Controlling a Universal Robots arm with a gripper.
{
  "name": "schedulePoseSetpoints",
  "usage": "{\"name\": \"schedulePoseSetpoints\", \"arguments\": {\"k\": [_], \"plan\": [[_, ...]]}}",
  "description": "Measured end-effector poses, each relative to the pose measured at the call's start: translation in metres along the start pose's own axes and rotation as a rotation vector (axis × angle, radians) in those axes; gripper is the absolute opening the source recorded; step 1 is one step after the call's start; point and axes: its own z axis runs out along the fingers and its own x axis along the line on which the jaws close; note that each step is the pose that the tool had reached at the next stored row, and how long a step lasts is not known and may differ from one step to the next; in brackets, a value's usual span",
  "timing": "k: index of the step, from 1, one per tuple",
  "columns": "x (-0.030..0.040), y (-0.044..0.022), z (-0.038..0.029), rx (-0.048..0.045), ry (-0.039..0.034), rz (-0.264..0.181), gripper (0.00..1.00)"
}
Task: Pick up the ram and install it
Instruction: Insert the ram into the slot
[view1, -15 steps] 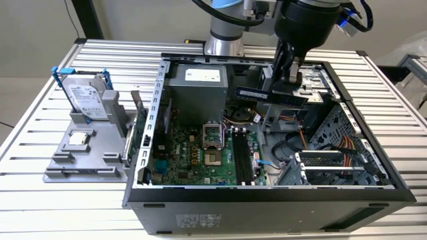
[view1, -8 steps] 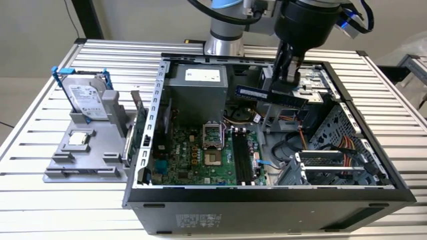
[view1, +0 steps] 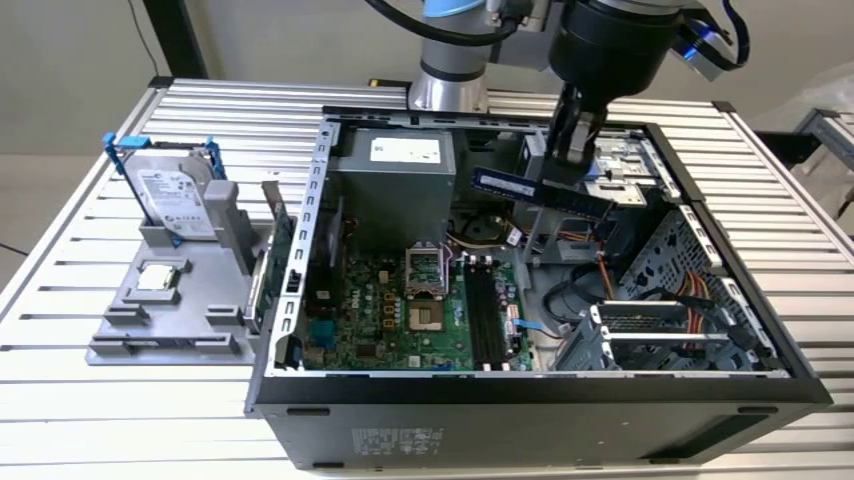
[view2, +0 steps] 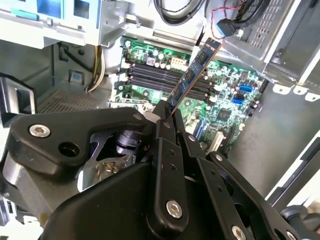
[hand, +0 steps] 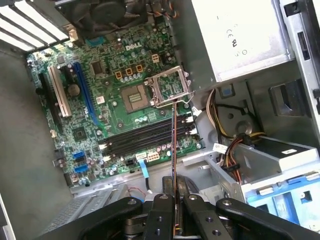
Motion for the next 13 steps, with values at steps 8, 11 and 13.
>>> {"name": "schedulePoseSetpoints", "arguments": {"k": [8, 11, 13], "plan": [[0.0, -0.0001, 0.0001, 0.0001, -0.0014, 0.059, 0.0], [0.0, 0.0, 0.0001, 0.0002, -0.002, 0.082, 0.0], [0.0, -0.0001, 0.0002, 0.0002, -0.0024, 0.096, 0.0]]}}
